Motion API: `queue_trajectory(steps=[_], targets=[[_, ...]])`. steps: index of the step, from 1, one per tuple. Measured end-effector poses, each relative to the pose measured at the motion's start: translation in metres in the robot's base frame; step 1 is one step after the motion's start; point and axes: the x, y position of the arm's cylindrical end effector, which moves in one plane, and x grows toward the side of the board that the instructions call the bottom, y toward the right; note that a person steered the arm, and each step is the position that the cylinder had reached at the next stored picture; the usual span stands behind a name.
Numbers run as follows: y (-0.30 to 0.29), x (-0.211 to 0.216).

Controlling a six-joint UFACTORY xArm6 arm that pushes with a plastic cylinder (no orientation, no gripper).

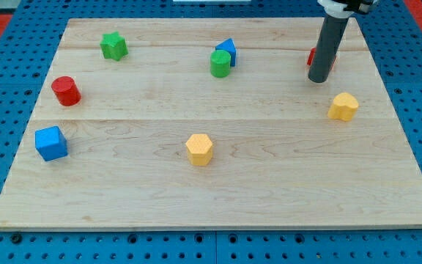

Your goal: Separate the green circle and the blue triangle

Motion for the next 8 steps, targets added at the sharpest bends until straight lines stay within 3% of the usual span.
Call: queue_trajectory(steps=[5, 8], targets=[[-0.013, 0.000], [-0.055, 0.000]])
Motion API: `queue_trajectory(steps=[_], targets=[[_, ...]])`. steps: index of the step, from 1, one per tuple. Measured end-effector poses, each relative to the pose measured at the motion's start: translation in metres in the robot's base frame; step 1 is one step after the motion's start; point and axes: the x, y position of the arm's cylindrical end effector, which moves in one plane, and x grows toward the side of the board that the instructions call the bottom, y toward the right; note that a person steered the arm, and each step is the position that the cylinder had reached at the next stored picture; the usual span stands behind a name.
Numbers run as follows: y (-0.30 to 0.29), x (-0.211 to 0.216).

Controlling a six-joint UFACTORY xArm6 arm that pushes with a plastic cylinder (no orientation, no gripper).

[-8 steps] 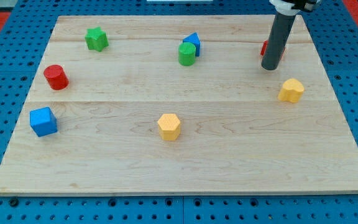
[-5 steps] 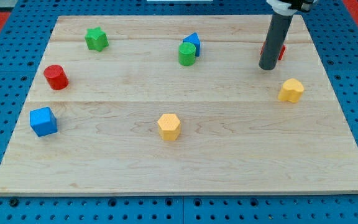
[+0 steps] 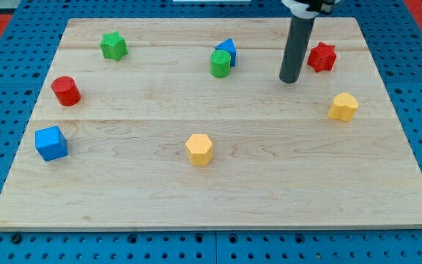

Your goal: Separate the green circle and the blue triangle

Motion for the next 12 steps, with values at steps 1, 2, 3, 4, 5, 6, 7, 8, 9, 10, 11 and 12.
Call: queue_trajectory(steps=[1, 2, 3, 4, 5, 6, 7, 8, 9, 10, 11, 12], targets=[[-0.016, 0.000], [-0.020, -0.003], [-0.014, -0.010], [-0.014, -0.013], [-0.014, -0.045], [-0.034, -0.065], [-0.054, -0.086], [-0.054, -0.117], [-0.037, -0.083], [-0.016, -0.009], [-0.092, 0.034], [-0.193, 0.033]])
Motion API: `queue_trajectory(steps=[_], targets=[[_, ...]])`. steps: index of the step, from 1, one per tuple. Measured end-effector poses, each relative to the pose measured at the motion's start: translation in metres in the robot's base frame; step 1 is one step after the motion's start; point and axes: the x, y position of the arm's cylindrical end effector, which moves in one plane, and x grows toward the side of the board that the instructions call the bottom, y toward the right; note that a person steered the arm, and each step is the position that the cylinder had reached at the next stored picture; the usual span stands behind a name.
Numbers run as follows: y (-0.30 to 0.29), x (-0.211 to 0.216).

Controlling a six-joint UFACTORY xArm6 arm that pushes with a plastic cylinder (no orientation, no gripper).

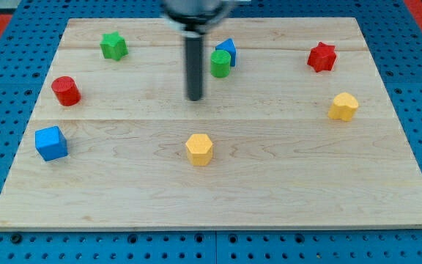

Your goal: Separate the green circle and the blue triangle

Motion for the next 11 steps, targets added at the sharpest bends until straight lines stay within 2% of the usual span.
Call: queue_trajectory(steps=[1, 2, 3, 4, 5, 6, 7, 8, 9, 11], targets=[[-0.038, -0.044], [0.031, -0.094], [0.102, -0.078], [0.106, -0.010], [0.114, 0.013], [0.086, -0.032], [0.121, -0.042], [0.169, -0.003], [0.155, 0.057], [0.176, 0.097]])
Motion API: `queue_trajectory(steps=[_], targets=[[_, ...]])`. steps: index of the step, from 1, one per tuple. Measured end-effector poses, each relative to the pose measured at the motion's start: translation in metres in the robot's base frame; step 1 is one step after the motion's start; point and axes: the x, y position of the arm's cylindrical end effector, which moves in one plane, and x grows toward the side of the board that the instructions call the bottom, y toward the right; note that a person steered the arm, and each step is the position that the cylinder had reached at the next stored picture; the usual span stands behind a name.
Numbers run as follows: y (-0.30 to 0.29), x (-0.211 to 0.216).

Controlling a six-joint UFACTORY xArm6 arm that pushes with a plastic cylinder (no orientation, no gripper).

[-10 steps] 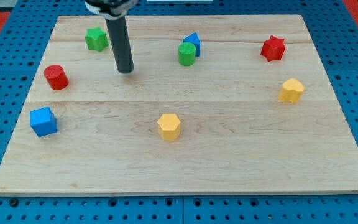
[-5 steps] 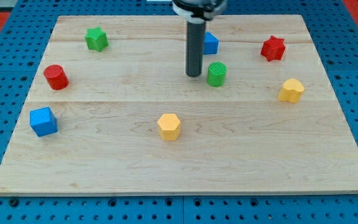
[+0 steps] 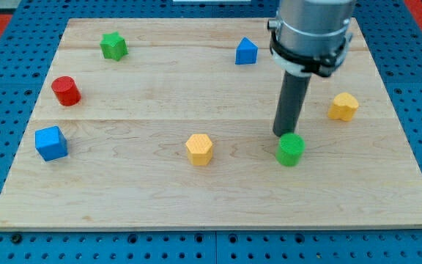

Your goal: Separate the green circle and the blue triangle

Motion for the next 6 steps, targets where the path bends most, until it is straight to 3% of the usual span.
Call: queue_trajectory(steps=[1, 4, 6], targets=[[-0.027, 0.006], [0.061, 0.058], [0.032, 0.035]])
